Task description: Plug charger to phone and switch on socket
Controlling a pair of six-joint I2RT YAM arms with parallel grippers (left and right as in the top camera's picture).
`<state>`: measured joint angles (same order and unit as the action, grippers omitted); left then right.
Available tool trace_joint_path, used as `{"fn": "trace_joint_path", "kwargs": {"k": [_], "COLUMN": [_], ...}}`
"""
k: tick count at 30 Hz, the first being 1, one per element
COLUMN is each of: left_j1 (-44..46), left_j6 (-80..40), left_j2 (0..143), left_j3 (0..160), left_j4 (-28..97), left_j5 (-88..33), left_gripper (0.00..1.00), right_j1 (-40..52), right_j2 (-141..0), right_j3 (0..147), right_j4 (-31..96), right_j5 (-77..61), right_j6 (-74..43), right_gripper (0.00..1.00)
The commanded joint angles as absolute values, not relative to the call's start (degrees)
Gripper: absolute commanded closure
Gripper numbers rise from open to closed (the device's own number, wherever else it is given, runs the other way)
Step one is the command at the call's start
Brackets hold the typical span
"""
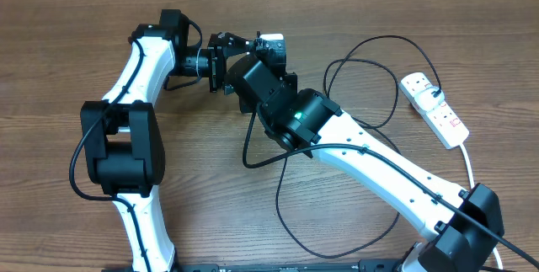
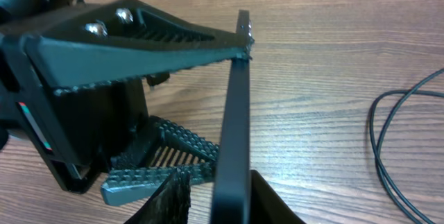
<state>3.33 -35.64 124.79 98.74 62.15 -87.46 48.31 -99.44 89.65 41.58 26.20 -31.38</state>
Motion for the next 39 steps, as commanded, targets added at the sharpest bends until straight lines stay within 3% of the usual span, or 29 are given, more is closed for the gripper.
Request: {"fn": "trace_joint_path", "kwargs": {"k": [1,14,26,31,39], "left_j1": [2.9,2.9,2.9,2.9,2.9], "left_j6": [-34.7,-34.7,-34.7,-34.7,-34.7], "left_j2": [124.5,124.5,124.5,124.5,124.5], "left_j3": [100.3,100.3,100.3,100.3,100.3], "left_j4": [62.1,62.1,62.1,62.1,59.7], "left_j5": [-90.6,-90.6,-90.6,-90.6,-90.6], "left_gripper": [0.37,0.37,0.36,0.31,0.05], "right_j1": [48.2,48.2,48.2,48.2,48.2], "right_j2": [-99.6,-99.6,-99.6,-99.6,-99.5], "right_j3": [91.1,91.1,91.1,91.2,93.5], "right_j4": [40.8,40.8,40.8,40.5,41.1], "right_j5": [27.2,27.2,27.2,27.2,30.1], "right_j6": [-31.5,-31.5,-31.5,-31.6,-35.5], "right_gripper": [0.75,0.8,0.92,0.96,0.96]}}
